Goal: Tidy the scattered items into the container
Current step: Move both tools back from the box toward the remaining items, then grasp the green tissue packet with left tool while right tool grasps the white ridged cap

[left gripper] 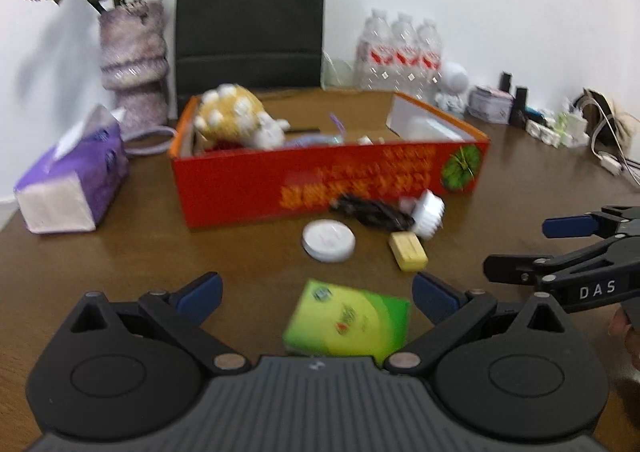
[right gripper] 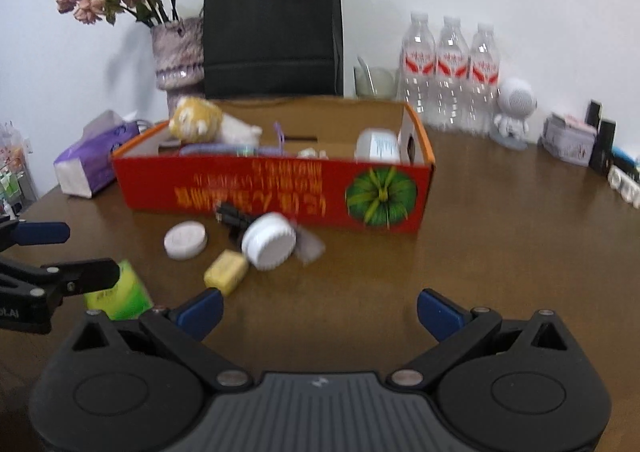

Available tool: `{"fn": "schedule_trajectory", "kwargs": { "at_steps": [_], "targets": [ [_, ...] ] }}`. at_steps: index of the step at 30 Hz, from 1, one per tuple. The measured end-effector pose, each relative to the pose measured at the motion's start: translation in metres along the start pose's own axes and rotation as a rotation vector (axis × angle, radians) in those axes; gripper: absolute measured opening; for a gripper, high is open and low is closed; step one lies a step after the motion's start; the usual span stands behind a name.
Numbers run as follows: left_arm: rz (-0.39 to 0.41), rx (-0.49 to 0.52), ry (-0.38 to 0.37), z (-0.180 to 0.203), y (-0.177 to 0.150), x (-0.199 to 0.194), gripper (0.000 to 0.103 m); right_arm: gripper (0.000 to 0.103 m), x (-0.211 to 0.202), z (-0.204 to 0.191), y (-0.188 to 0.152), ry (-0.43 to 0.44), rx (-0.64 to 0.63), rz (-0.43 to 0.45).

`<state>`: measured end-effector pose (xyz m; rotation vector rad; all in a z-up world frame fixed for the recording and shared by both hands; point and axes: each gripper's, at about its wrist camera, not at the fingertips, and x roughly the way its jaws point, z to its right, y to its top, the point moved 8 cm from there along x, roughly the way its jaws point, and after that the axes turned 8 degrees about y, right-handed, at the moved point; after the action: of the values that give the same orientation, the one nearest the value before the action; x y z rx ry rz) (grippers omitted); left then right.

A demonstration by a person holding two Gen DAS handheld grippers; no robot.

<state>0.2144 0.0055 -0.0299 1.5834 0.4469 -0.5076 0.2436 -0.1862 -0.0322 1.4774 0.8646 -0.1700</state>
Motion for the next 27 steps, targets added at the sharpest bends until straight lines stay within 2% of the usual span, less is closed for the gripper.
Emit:
{"fn": "schedule_trajectory", "kwargs": {
  "at_steps": [4,9,16,18,20,27],
  "targets": [
    [-0.032,0.009,-0.022,0.008,-0.01,0.006,0.103,0.103,-0.001,-0.001,-0.012,-0.009,0.007,-0.015],
    [-0.07,0.036,-0.017,0.017,-0.019,0.014,0.103,0.103,-0.003,0.0,-0.015,-0.02,0.012,-0.018],
    [-0.082,0.012,0.013,0.012,-0.02,0.02,0.102,0.103,0.006,-0.002,-0.01,-0.021,-0.001,-0.023],
    [-0.07,0.005,0.014,0.009,-0.019,0.019,0.089,0.103,0.01,-0.003,-0.007,-0.024,-0.003,-0.022],
    [-0.048,0.001,0.011,0.007,-0.016,0.018,0.066,0.103,0.014,-0.004,-0.003,-0.021,-0.009,-0.02],
    [-0.039,-0.045,-0.016,-0.006,-0.002,0.028,0.065,0.103,0.033,-0.009,0.01,-0.021,-0.03,-0.023]
  ]
}}
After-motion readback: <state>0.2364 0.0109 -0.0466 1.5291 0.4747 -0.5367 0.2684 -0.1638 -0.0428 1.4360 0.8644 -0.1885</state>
